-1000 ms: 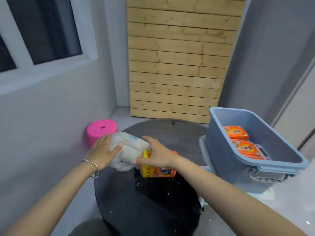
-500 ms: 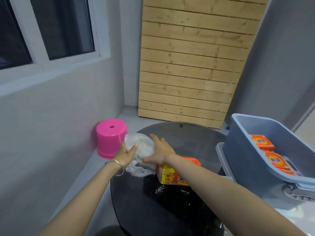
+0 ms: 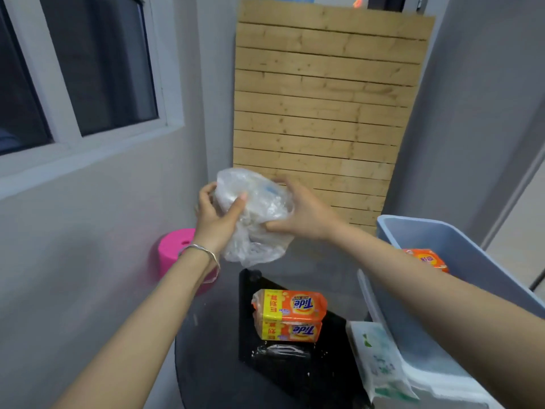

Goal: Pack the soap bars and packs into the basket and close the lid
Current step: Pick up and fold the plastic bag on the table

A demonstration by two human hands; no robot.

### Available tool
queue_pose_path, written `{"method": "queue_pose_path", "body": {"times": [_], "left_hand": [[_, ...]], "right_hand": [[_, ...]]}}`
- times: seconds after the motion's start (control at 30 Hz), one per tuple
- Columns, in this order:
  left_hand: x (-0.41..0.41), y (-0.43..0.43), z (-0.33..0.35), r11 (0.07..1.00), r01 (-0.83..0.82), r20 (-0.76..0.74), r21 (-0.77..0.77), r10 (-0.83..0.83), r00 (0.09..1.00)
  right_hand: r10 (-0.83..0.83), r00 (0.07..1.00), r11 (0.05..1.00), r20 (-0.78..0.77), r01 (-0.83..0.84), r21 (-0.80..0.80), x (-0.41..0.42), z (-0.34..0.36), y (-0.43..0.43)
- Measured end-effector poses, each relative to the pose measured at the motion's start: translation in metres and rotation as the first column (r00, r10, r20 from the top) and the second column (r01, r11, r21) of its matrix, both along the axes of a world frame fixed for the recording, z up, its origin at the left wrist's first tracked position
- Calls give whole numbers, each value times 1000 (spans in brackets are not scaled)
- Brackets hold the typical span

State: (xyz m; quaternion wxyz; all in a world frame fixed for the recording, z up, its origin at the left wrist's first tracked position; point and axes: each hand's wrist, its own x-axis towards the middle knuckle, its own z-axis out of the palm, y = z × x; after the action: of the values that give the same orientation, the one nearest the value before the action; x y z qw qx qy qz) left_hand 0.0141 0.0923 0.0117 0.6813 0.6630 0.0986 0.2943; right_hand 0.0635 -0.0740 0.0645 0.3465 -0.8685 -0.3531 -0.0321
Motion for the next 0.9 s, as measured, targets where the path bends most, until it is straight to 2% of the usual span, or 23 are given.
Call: {"method": "queue_pose_path", "body": {"times": [0.07, 0.2, 0.33, 0.43, 0.5, 0.6, 0.67, 0.73, 0.8, 0.9], "left_hand": [[12, -29, 22, 992, 105, 38, -75, -103, 994], [35, -110, 36, 924, 365, -12, -114, -369, 929], [63, -198, 21, 871, 461, -40, -167, -473, 880], [83, -252, 10, 848, 513, -85, -136, -525, 847], [96, -276, 3, 857, 512, -120, -56, -515, 849], [115, -288, -9, 856, 432, -307, 283, -345, 887], [128, -288, -17, 778, 389, -392, 493, -200, 898], [139, -288, -26, 660, 408, -447, 631, -121, 887], [144, -283, -36, 569, 474, -532, 671, -75, 843], [151, -275, -42, 561, 521, -575, 643, -96, 813]], "right_hand": [[-30, 998, 999, 46, 31, -10, 4, 29, -36], [-103, 993, 992, 64, 107, -68, 14, 52, -125], [-190, 979, 960, 78, 202, -192, 30, 44, -214], [-248, 964, 921, 98, 266, -283, 45, 35, -268], [-268, 958, 893, 105, 288, -346, 57, 28, -293], [-274, 959, 878, 73, 280, -388, 76, 14, -312], [-266, 963, 881, 48, 264, -392, 91, 4, -314], [-260, 966, 871, 17, 242, -428, 108, -10, -312], [-249, 969, 842, -6, 213, -495, 119, -24, -304], [-207, 977, 813, 49, 199, -548, 128, -31, -298]]}}
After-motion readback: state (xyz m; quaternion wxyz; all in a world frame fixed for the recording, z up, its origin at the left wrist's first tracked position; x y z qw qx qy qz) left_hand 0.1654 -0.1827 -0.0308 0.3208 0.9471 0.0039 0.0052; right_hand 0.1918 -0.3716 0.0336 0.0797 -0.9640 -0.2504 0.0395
